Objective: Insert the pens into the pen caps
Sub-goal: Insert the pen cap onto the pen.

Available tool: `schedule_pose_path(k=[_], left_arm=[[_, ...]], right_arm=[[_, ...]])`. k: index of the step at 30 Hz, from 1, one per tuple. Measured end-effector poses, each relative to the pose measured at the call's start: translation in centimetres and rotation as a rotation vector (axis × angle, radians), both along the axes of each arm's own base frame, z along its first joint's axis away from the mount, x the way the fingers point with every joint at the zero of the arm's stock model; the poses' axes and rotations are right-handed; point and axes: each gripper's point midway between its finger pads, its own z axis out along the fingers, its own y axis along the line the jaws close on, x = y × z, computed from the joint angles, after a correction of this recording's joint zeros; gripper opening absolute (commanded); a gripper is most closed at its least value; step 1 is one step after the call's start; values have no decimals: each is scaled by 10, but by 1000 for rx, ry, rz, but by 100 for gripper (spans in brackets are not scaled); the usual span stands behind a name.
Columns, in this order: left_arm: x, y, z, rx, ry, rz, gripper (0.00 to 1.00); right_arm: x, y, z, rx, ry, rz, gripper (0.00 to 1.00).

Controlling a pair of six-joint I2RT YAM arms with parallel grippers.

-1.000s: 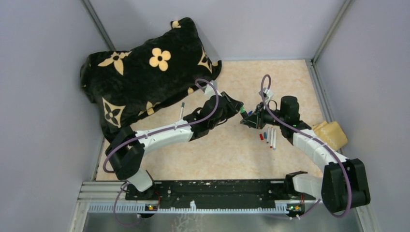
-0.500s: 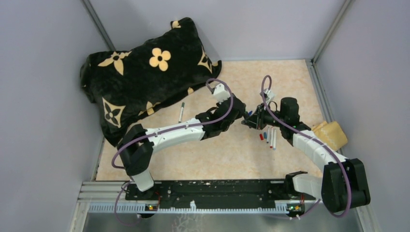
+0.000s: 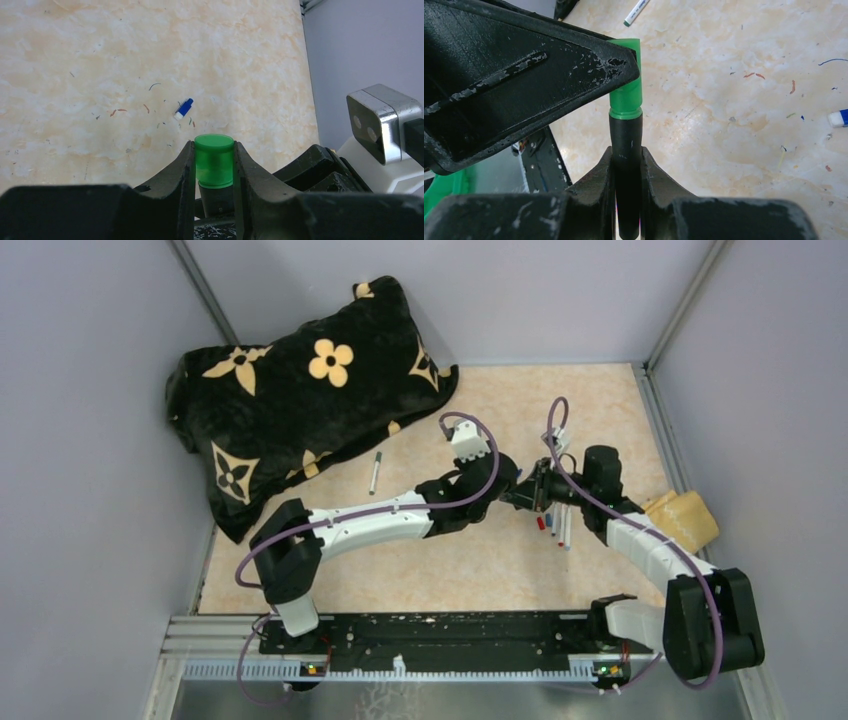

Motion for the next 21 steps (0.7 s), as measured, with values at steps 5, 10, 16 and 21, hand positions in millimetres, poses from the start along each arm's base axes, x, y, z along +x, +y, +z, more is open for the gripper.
schedule_pose_path(k=[5, 10, 16, 21], left_arm=[[-2, 2, 8, -20, -13, -5, 41], [-21, -1, 14, -52, -14, -61, 47], [-26, -1, 27, -94, -31, -80, 59], [-33, 0, 38, -115, -49, -113, 72]], right_arm=[[-2, 2, 6, 26, -18, 23, 0], [-1, 4, 19, 49, -80, 49, 0], [-5, 6, 27, 69, -113, 84, 0], [-8, 6, 32, 84, -133, 112, 0]])
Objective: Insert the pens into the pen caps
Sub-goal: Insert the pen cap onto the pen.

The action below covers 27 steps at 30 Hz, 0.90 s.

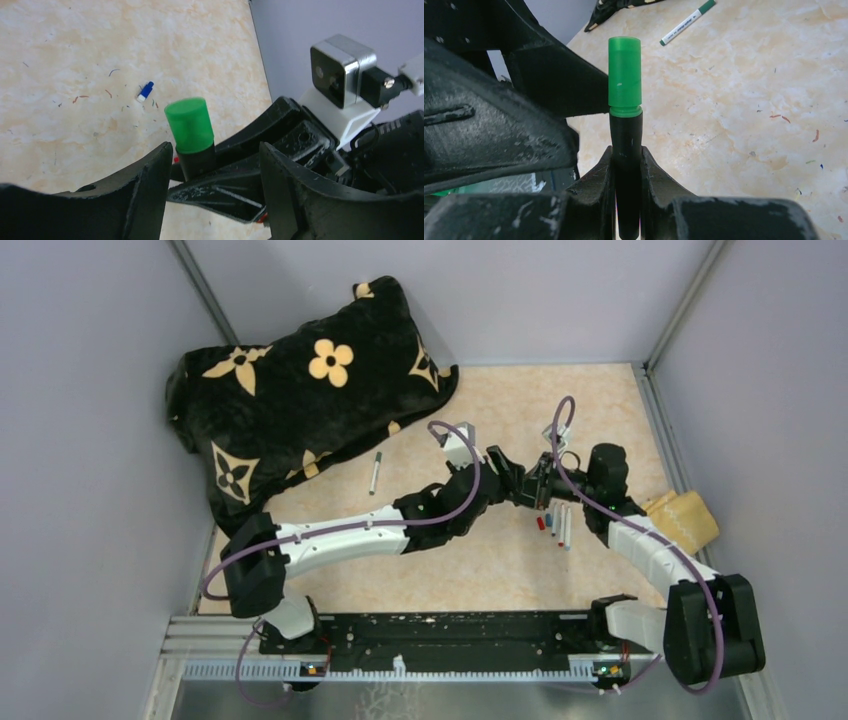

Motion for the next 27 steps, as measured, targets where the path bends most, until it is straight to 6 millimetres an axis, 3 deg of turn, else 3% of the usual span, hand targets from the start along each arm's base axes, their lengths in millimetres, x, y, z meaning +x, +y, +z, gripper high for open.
schedule_pose_path(k=[10, 12, 18, 23, 27], left_arm=[[-35, 17, 3, 56, -96, -192, 92], [-42, 22, 9, 69, -143, -241, 98], [-62, 35, 46, 51, -357, -437, 99], [-49, 58, 83, -28, -498, -555, 99], [-36, 69, 92, -83, -534, -640, 95]], right_arm=[[-6, 0, 9, 25, -43, 54, 0], [-9, 1, 10, 29, -44, 70, 0], [-20, -1, 9, 17, -80, 154, 0], [-31, -1, 14, 19, -118, 230, 0], [-40, -1, 16, 30, -129, 278, 0]])
